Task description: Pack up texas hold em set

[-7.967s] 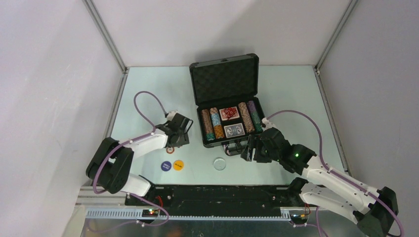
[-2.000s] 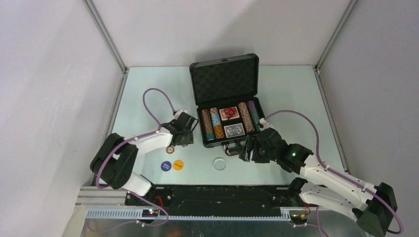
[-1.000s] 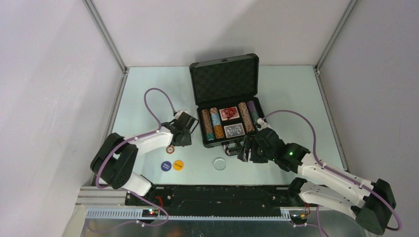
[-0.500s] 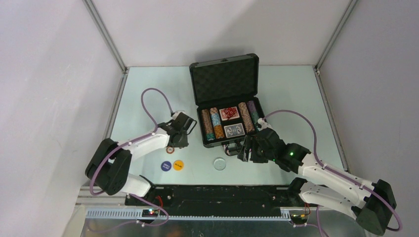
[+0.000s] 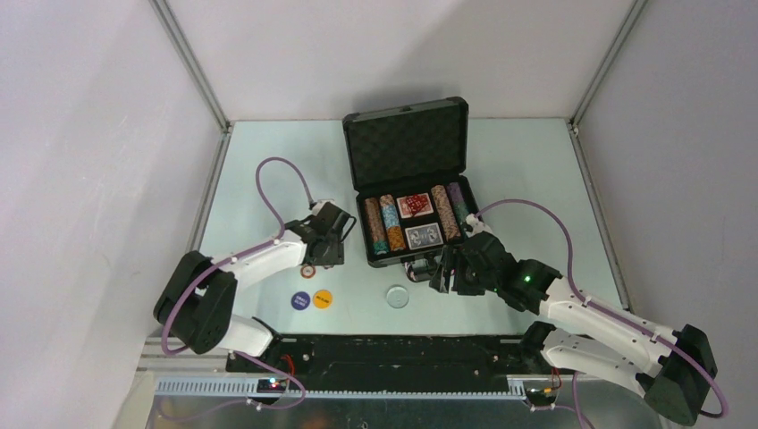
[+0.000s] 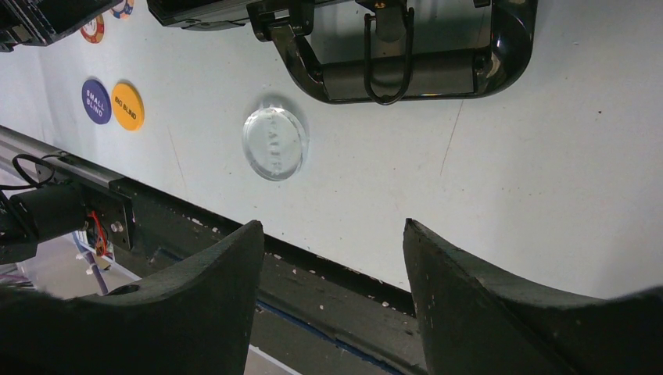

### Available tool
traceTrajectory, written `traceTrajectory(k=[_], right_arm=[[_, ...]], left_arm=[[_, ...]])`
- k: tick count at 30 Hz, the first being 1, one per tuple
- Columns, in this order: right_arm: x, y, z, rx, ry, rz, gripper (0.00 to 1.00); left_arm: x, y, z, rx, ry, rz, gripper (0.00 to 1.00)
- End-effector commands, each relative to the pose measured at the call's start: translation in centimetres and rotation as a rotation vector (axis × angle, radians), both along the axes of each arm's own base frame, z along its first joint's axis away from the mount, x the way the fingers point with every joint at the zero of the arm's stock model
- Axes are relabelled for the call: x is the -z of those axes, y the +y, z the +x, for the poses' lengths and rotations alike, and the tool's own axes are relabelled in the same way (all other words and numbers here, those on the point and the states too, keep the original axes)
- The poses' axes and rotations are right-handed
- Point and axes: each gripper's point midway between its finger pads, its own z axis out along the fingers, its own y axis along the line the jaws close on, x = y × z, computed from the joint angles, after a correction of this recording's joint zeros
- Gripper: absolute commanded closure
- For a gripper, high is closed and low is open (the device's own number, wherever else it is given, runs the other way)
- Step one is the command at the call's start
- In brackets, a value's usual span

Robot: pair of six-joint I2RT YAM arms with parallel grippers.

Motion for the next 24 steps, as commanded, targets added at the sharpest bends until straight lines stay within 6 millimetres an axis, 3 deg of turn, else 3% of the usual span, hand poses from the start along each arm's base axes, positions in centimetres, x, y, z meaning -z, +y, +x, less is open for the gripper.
traceTrajectory(k=[1,15,24], right_arm=[[-0.7,0.3,0.3,0.006,-0.023,0.021,0.31],[-0.8,0.3,0.3,0.003,-0.025,0.023,0.31],[-0.7,0.2,0.3,0.009,-0.023,0.016,0.31]], left_arm=[[-0.5,-0.1,1.1,0.001,-0.031,0.008,0.38],[0.9,-0.8,1.9,0.026,-0.019,0.004,0.38],[2.5,-1.5,0.8,0.048,0.037,-0.041,0.43]])
